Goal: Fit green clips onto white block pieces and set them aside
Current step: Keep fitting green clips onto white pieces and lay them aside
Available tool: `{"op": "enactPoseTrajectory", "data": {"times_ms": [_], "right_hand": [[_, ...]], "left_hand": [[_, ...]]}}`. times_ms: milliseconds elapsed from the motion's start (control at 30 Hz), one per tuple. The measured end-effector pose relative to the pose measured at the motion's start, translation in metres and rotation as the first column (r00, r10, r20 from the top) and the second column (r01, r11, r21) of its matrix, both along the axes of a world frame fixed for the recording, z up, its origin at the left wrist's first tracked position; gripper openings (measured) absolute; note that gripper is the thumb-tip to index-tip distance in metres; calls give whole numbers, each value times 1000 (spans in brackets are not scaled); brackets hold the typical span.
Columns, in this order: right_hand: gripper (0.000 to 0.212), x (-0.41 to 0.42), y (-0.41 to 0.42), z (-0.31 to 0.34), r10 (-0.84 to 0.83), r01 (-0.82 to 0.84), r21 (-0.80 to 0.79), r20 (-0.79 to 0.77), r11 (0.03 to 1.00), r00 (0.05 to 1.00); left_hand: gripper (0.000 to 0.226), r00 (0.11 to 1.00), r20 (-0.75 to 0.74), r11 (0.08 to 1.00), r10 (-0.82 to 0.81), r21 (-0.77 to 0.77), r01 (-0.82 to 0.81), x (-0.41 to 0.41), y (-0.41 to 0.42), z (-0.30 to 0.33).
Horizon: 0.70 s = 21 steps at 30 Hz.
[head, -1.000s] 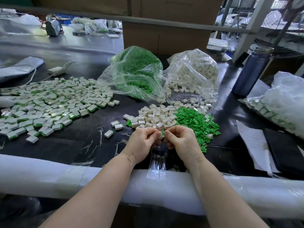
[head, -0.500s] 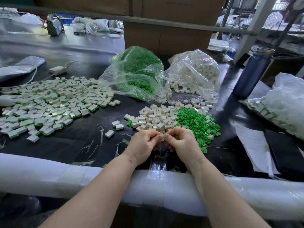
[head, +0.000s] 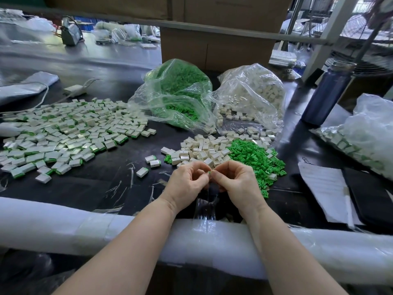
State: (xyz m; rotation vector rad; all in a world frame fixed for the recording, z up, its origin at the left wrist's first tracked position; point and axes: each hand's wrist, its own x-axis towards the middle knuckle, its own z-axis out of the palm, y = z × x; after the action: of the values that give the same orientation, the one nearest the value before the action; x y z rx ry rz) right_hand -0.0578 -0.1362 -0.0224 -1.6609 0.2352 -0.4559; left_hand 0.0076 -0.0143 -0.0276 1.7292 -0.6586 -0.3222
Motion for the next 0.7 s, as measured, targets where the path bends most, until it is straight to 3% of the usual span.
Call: {"op": "enactPoseTrajectory", "data": {"times_ms": [167,333,567,700], "right_hand": [[12,0,1,0,2,-2,36,16,999,1000],[6,0,1,1,16,-17,86,6,996,1000],[23,1,4,2,151,-147,63,-67,987,986],[19,1,3,3,179,-174,76,-67,982,982]], "left_hand": [[22,1000,-14,1000,6,-5,-6,1,0,0],[22,996,-78,992,-43,-123,33,-1,0,5],[16,999,4,995,-52,-90,52,0,0,6],[23,997,46,996,-66,-64,69,-2,1,8]]}}
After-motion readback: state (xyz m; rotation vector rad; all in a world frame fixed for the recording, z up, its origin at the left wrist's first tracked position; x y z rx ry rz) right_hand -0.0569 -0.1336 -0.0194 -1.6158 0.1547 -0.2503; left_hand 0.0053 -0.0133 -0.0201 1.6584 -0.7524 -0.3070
